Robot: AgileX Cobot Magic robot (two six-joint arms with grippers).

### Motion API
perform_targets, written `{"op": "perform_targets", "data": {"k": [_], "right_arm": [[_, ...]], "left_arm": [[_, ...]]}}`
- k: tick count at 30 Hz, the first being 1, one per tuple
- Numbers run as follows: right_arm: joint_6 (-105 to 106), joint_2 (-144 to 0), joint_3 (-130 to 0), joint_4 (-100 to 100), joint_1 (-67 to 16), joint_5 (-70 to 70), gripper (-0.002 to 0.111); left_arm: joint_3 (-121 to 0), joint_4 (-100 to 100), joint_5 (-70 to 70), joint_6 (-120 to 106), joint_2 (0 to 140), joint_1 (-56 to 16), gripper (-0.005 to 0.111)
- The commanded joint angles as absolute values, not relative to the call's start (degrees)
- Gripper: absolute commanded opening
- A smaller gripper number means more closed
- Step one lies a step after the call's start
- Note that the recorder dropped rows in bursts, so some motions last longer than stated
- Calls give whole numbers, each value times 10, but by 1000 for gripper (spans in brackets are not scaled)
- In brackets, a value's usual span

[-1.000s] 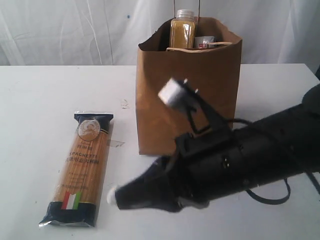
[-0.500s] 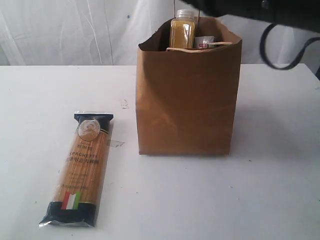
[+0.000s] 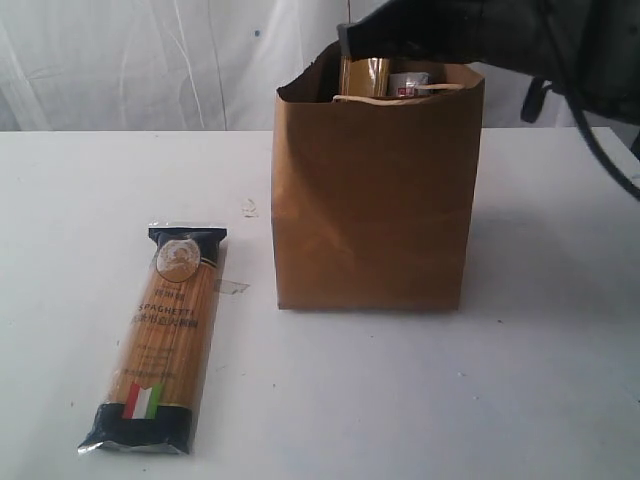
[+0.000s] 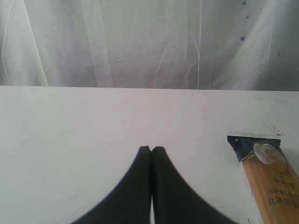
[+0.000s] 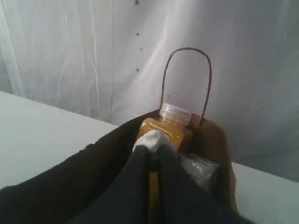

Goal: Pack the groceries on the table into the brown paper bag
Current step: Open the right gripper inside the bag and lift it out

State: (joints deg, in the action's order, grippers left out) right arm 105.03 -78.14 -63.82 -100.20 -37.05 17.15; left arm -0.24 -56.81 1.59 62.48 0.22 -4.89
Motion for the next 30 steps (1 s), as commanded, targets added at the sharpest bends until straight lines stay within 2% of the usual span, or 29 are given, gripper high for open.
{"op": "perform_targets", "data": {"k": [1, 8, 14, 20, 25, 27, 30], "right_arm": [[1073, -807, -673, -999, -371, 178, 0], [1082, -852, -687, -999, -371, 175, 0], [1081, -896, -687, -990, -371, 304, 0], [1078, -896, -687, -990, -371, 303, 1], [1078, -896, -687, -992, -371, 299, 26], [1078, -896, -687, -993, -371, 299, 32], [1078, -895, -687, -999, -371, 299, 34]], "left_arm": [[0, -574, 18, 625, 0, -53, 1], [0, -574, 18, 625, 0, -53, 1], [0, -574, 18, 625, 0, -53, 1], [0, -574, 18, 625, 0, -53, 1], [0, -574, 18, 625, 0, -53, 1], [0, -574, 18, 625, 0, -53, 1], [0, -574, 18, 625, 0, -53, 1]]}}
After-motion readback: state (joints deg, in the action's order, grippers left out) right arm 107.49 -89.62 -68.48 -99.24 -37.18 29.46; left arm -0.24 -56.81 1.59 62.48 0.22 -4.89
